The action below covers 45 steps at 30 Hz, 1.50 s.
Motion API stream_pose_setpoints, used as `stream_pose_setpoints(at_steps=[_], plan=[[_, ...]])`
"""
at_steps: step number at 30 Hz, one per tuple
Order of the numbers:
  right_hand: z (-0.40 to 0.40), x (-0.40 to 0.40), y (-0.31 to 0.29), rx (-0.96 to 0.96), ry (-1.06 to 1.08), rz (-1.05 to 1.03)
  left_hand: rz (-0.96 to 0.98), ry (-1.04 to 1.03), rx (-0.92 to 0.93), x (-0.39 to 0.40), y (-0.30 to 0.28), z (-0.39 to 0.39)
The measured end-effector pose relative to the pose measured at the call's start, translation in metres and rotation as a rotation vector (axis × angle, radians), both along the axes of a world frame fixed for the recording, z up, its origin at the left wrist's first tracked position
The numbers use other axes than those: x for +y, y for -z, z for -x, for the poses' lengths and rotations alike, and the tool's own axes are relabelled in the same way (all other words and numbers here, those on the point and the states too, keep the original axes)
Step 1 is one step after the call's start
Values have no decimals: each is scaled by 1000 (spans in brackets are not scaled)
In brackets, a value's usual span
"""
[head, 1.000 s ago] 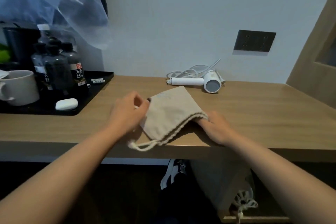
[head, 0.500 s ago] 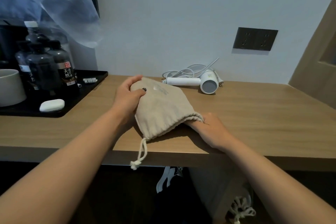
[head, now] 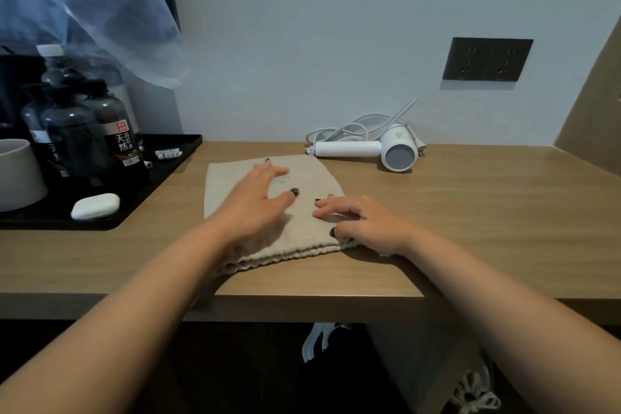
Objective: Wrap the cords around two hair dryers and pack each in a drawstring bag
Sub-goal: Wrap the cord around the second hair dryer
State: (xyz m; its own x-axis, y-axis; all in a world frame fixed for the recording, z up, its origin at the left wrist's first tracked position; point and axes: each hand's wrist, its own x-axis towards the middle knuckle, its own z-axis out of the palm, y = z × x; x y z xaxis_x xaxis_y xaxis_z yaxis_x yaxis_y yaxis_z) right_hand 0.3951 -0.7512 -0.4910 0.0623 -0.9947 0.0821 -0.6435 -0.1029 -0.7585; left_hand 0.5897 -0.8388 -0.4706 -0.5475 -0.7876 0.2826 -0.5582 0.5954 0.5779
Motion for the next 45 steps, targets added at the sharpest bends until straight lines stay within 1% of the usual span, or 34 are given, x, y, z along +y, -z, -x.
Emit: stream_pose_setpoints(at_steps=[1, 3, 5, 6, 8, 9, 10, 11, 13, 15, 16, 18, 22, 24, 25, 27, 28, 29, 31, 34, 37, 40, 43, 45], plan=[[1, -7, 0, 5, 8, 4, -24, 42, -103, 0, 2, 5], [1, -18, 1, -4, 55, 10, -22, 40, -340, -5, 13, 11], [2, -22, 2, -88, 123, 20, -16, 3, -467, -11, 23, 12], [4, -23, 3, -89, 167, 81, -20, -11, -489, -14, 26, 12], [11, -24, 3, 51, 320, 345, -24, -20, -522, -18, 27, 13], [15, -25, 2, 88, 422, 486, -24, -27, -539, -19, 27, 14], [21, -28, 2, 96, 537, 594, -24, -37, -556, -19, 26, 15], [27, -31, 1, 67, 647, 650, -25, -50, -573, -19, 25, 16], [42, -37, 0, -84, 864, 621, -55, -61, -607, -19, 21, 19], [57, -42, -1, -263, 1061, 472, -116, -66, -617, -19, 13, 25], [63, -44, -2, -319, 1121, 406, -134, -63, -607, -18, 7, 29], [73, -49, -3, -346, 1157, 356, -109, -9, -528, -15, -6, 43], [85, -63, -4, -315, 1135, 369, -68, 160, -260, -9, -28, 73], [90, -70, -6, -292, 1141, 366, -37, 166, -68, -15, -21, 84], [93, -73, -6, -283, 1147, 367, -29, 151, 62, -18, -13, 88], [99, -81, -6, -275, 1159, 370, -105, 133, 327, -21, 1, 95], [102, -85, -6, -274, 1167, 366, -140, 141, 414, -23, 4, 97], [106, -89, -6, -271, 1177, 357, -146, 150, 460, -22, 5, 98], [111, -96, -6, -261, 1191, 339, -123, 165, 479, -24, 7, 97], [114, -101, -7, -259, 1200, 311, -158, 186, 455, -25, 10, 95], [117, -99, -8, -328, 1220, 346, -156, 201, 440, -25, 10, 94], [119, -90, -12, -454, 1260, 442, -173, 189, 430, -26, 9, 93], [119, -77, -18, -670, 1283, 548, -174, 190, 449, -26, 9, 91], [119, -68, -25, -807, 1249, 630, -161, 202, 478, -26, 7, 90]])
